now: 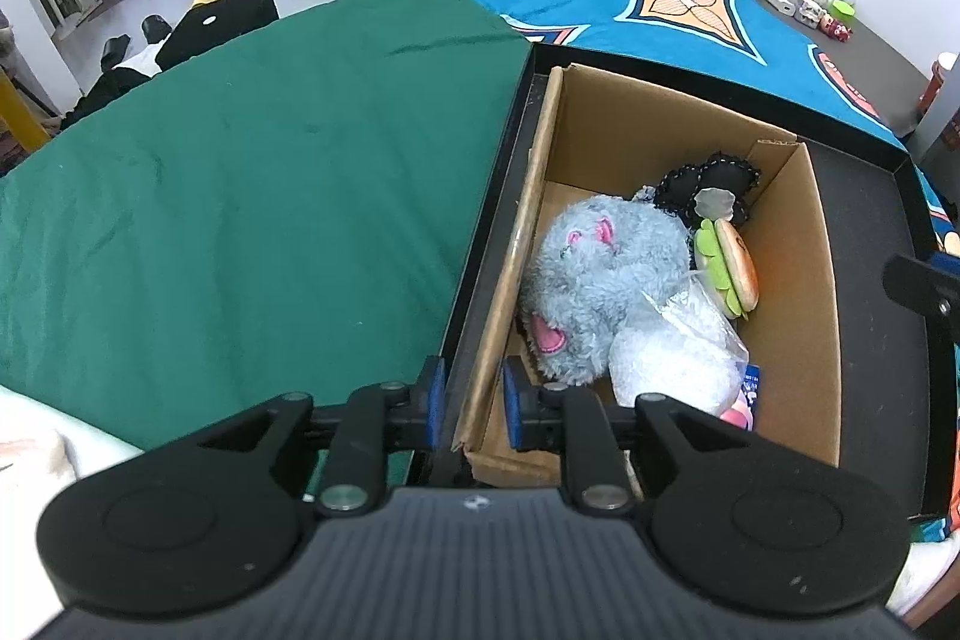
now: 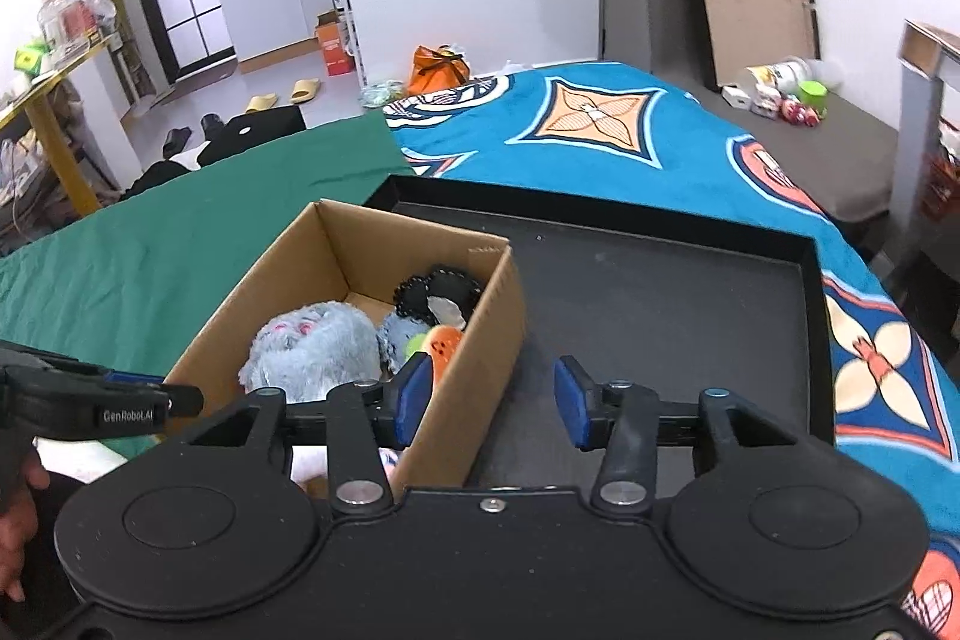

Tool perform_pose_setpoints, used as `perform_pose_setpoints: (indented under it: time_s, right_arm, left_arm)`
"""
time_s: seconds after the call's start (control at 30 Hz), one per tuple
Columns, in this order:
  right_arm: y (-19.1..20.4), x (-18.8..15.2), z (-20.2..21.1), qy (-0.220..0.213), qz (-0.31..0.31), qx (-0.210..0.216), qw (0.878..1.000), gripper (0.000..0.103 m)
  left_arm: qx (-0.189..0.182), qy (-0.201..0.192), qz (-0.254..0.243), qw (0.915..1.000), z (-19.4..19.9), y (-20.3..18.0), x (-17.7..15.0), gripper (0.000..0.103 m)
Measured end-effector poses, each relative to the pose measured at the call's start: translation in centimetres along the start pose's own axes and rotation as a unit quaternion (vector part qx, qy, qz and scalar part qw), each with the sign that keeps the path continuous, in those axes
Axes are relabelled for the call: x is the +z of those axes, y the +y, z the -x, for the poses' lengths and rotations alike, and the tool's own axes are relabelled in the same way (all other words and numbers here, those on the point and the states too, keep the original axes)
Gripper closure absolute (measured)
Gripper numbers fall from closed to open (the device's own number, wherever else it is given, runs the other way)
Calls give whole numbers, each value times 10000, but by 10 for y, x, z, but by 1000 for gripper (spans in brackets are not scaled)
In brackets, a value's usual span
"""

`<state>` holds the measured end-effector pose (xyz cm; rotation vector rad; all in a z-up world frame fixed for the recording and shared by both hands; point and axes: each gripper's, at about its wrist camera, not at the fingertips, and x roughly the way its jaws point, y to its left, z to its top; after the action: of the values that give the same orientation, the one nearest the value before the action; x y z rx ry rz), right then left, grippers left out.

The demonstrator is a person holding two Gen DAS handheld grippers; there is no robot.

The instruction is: Organize soft objects

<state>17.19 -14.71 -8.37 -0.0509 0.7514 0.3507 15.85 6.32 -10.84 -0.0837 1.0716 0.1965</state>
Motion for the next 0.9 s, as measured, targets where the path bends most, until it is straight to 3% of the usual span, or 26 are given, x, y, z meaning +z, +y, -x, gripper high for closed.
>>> perform_pose_setpoints:
  time_s: [0.2,0.33,0.4,0.5,0.7,0.9]
  right_arm:
    - [-9,-6,17,-79,-190,-35,9998,46]
    - [-15,-7,30,-162,-305,-56,9994,33]
    - [-19,-9,37,-227,-382,-88,9990,30]
    - [-22,-10,48,-299,-481,-123,9983,20]
    - [-29,-11,68,-416,-677,-134,9968,9]
    - [-39,-15,88,-444,-929,-139,9946,1]
  left_arm:
    - [69,-196,-74,9998,15,-3,1,64]
    - [29,-383,-84,9992,31,-6,4,57]
    - [41,-471,-68,9989,39,-7,6,47]
    - [143,-498,-119,9986,47,-11,10,43]
    - [-81,-568,-195,9982,66,-17,11,32]
    - [46,-661,-384,9971,89,-28,9,31]
